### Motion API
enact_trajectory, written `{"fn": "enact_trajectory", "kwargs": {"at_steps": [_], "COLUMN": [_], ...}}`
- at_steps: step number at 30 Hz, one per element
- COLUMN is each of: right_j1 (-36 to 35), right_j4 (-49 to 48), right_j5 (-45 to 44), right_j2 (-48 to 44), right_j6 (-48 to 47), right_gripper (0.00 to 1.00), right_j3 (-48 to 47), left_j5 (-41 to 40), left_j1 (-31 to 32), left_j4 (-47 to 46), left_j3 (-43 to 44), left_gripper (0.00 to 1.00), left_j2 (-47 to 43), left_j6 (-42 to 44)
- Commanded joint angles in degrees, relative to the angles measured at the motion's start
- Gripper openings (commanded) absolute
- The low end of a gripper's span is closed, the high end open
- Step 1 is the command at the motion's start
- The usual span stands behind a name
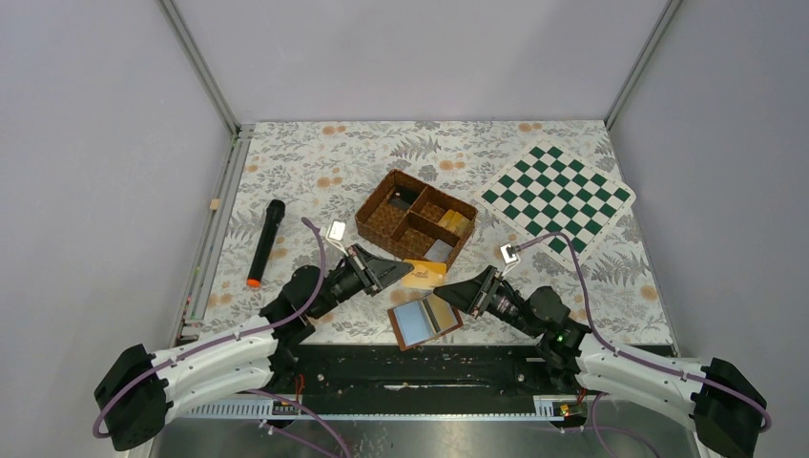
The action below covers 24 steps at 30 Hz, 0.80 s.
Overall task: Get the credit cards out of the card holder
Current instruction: Place the credit card in the storage box.
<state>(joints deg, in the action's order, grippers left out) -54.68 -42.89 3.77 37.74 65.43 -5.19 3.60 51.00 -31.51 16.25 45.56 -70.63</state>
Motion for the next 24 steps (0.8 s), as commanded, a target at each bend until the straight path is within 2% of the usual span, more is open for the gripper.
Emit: {"fn": "enact_trajectory", "kwargs": {"at_steps": [1, 2, 6, 10, 13, 16, 20, 24], "right_j1": [0.18, 0.18, 0.18, 0.18, 0.18, 0.35, 0.62, 0.8], "right_j4": [-1.25, -1.49, -3.92, -1.16, 0.83, 7.46, 15.66, 16.32], "right_j5": [-2.27, -2.35, -2.11, -2.35, -1.6, 1.56, 9.03, 19.04], "right_j2": [0.07, 0.32, 0.96, -1.1, -3.66, -6.74, -7.78, -5.67], "right_j6": [-0.79, -0.75, -1.78, -4.34, -6.46, -9.41, -12.95, -14.74], "right_gripper": [0.37, 0.32, 0.01, 0.0, 0.0, 0.0, 0.0, 0.0], "right_j3": [-1.99, -2.13, -1.75, -1.46, -0.7, -1.84, -4.22, -5.27], "left_j5": [-1.3, -1.24, -1.32, -1.3, -0.15, 2.45, 7.03, 10.62], "left_j1": [1.07, 1.23, 2.44, 3.01, 2.85, 1.93, -1.53, -3.01], "left_j4": [-5.88, -5.82, -5.63, -5.57, -2.47, 8.74, 28.77, 45.6], "left_j3": [0.03, 0.09, -0.54, -3.26, -4.1, -1.34, 7.09, 17.82], "left_gripper": [0.0, 0.0, 0.0, 0.09, 0.32, 0.5, 0.53, 0.53], "left_j2": [0.68, 0.85, 1.08, -1.16, -3.35, -7.47, -11.7, -11.53], "left_j6": [-0.91, -0.9, -1.03, -2.07, -1.6, 3.66, 13.75, 24.69]}}
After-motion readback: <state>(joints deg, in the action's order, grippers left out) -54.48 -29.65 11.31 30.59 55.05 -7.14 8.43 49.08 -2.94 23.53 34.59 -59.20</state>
